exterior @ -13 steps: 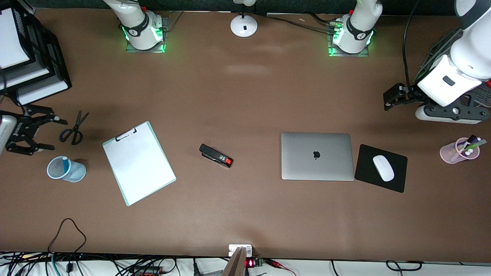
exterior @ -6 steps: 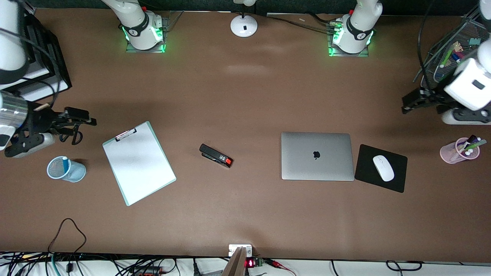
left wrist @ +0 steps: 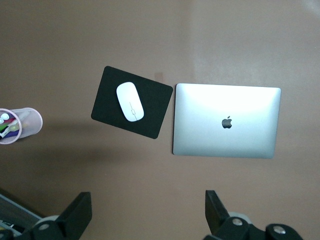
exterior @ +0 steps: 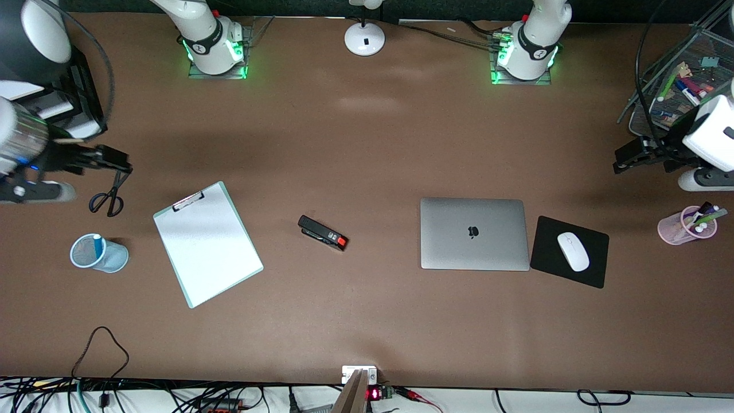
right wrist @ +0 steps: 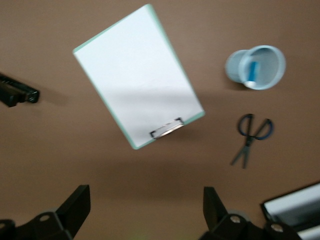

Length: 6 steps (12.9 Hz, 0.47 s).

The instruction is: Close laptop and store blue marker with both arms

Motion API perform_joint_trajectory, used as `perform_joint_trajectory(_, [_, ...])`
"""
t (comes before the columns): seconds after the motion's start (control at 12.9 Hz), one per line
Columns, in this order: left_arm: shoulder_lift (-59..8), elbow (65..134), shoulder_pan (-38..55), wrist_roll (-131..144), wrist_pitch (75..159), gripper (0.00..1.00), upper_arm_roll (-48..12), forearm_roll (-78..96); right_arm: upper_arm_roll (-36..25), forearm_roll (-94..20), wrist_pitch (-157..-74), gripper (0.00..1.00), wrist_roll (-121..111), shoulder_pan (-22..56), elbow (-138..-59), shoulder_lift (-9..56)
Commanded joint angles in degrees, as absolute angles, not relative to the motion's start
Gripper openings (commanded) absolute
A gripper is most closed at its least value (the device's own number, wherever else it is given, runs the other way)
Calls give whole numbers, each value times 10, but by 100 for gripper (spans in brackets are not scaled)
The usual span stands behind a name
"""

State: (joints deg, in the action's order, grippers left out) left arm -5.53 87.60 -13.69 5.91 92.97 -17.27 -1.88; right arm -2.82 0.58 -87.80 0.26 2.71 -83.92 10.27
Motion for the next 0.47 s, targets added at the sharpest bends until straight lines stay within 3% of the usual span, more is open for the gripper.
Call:
perform_joint_trajectory(0.0, [33, 985, -143, 43, 987, 100, -175, -11, -25, 11, -854, 100, 13, -14, -851, 71])
perform_joint_trajectory(0.39, [31, 977, -141, 40, 984, 100, -183, -15, -23, 14, -874, 100, 8, -11, -918, 8])
